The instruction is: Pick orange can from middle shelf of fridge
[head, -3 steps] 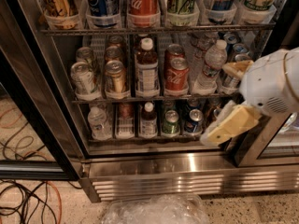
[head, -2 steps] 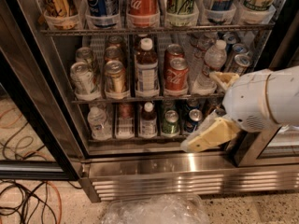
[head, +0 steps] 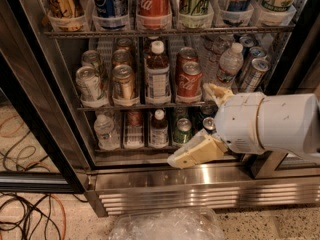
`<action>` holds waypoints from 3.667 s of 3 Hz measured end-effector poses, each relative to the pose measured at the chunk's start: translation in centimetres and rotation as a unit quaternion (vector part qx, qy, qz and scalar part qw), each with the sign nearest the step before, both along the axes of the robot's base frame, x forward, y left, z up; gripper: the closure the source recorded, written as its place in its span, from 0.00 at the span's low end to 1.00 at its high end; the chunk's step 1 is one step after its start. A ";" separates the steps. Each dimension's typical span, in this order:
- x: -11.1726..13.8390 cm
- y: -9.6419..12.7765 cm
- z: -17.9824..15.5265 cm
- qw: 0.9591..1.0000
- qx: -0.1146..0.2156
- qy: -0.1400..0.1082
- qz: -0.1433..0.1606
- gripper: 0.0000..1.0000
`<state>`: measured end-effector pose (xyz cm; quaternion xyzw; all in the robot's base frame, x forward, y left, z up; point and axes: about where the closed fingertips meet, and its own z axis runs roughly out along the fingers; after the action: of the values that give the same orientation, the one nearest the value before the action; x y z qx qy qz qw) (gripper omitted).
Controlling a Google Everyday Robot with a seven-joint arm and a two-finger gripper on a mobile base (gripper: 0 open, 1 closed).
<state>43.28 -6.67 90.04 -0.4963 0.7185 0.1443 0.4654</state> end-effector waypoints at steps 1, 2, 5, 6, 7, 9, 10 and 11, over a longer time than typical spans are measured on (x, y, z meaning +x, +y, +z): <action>0.0 0.0 0.0 1.000 0.000 0.000 0.000 0.00; 0.2 0.7 -0.3 1.000 0.028 -0.003 -0.003 0.00; 3.7 -2.9 -6.9 0.965 0.183 -0.045 -0.180 0.00; 3.8 -5.8 -8.9 0.948 0.209 -0.062 -0.233 0.00; 4.0 -4.4 -8.6 0.947 0.223 -0.079 -0.218 0.00; 3.7 -3.0 -8.6 0.947 0.229 -0.077 -0.209 0.00; 3.2 -2.3 -8.6 0.941 0.245 -0.082 -0.218 0.00; 2.6 -0.6 -7.5 0.933 0.265 -0.098 -0.223 0.00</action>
Offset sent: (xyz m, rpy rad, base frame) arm 0.0093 0.0176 -0.0126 0.1943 -0.0115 -0.0245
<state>45.93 -7.23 82.53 -0.1934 0.6972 0.1723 0.6684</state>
